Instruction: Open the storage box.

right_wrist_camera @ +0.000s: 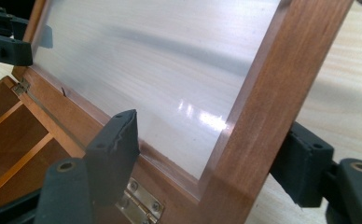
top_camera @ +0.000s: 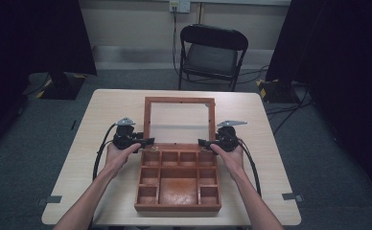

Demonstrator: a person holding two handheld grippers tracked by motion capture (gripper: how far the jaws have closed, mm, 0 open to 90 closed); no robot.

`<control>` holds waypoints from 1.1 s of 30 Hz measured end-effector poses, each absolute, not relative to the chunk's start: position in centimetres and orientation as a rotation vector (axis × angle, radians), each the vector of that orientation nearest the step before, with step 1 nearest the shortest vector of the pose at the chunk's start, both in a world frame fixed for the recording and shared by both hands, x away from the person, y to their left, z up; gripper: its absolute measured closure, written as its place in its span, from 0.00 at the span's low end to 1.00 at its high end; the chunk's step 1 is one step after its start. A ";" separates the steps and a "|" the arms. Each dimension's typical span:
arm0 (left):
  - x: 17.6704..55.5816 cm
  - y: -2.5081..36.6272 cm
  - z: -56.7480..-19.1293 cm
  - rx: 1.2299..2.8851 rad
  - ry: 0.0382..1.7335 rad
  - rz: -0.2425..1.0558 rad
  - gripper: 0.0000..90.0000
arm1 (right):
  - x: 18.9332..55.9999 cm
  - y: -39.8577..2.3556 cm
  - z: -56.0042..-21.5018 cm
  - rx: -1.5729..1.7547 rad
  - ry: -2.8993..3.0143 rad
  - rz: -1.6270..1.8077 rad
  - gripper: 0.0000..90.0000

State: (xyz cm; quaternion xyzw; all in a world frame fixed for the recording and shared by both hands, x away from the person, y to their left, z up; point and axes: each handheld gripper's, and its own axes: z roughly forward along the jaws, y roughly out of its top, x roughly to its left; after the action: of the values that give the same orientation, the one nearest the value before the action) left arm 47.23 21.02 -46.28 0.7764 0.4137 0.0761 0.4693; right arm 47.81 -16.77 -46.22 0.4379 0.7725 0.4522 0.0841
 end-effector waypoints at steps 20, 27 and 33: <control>47.5 21.4 -47.1 1.884 1.059 0.147 0.45 | 48.2 -17.1 -47.0 1.388 2.290 1.340 0.27; 47.5 21.4 -47.2 1.882 1.061 0.144 0.44 | 48.2 -17.1 -47.0 1.401 2.289 1.340 0.27; 47.5 21.5 -47.3 1.879 1.081 0.146 0.44 | 48.2 -17.1 -47.0 1.400 2.283 1.330 0.26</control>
State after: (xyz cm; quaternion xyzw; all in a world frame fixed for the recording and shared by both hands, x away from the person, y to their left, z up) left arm 47.52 21.47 -47.29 0.7654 0.4401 0.0594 0.4657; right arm 48.18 -17.08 -47.02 0.4669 0.7613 0.4435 0.0754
